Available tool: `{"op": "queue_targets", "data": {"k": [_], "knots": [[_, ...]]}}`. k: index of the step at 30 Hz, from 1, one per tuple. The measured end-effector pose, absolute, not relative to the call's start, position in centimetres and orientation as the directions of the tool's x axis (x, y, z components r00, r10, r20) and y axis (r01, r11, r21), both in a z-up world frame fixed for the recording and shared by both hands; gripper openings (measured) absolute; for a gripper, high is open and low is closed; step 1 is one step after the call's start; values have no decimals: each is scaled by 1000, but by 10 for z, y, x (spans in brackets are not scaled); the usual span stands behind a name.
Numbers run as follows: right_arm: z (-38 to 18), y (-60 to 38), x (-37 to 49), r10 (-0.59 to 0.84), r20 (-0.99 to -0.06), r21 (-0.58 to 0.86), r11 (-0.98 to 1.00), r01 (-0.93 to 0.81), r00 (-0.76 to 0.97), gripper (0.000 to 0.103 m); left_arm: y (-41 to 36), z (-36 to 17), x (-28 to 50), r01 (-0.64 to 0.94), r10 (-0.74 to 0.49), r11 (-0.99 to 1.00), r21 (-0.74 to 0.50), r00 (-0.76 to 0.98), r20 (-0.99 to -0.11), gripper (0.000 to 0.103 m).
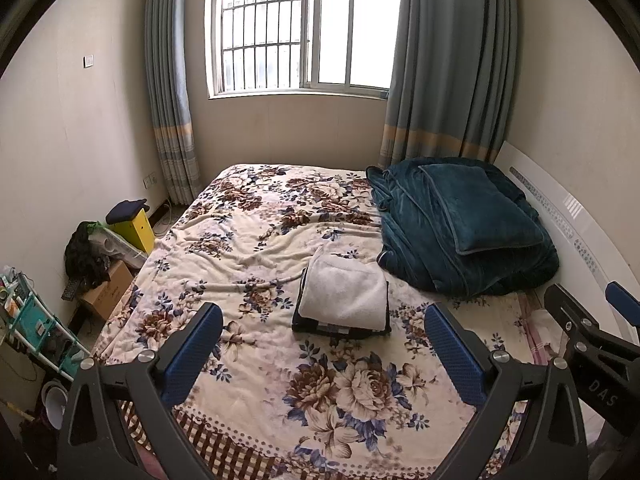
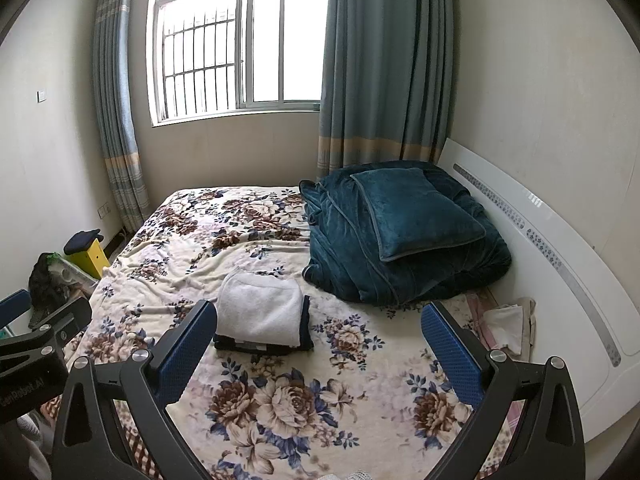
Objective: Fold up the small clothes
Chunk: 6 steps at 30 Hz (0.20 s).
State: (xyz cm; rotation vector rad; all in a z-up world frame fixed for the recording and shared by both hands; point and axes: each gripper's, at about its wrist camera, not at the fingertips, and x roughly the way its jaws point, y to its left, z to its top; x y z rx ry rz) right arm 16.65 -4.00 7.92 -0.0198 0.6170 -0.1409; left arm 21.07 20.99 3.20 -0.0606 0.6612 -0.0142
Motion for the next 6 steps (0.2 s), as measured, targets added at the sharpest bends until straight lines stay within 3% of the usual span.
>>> {"op": "queue_targets", "data": {"k": [6], "knots": [[78, -40, 166, -138, -575, -61, 990, 126, 807, 103, 210, 33, 204, -11, -28, 998, -60, 792, -610, 103]]}}
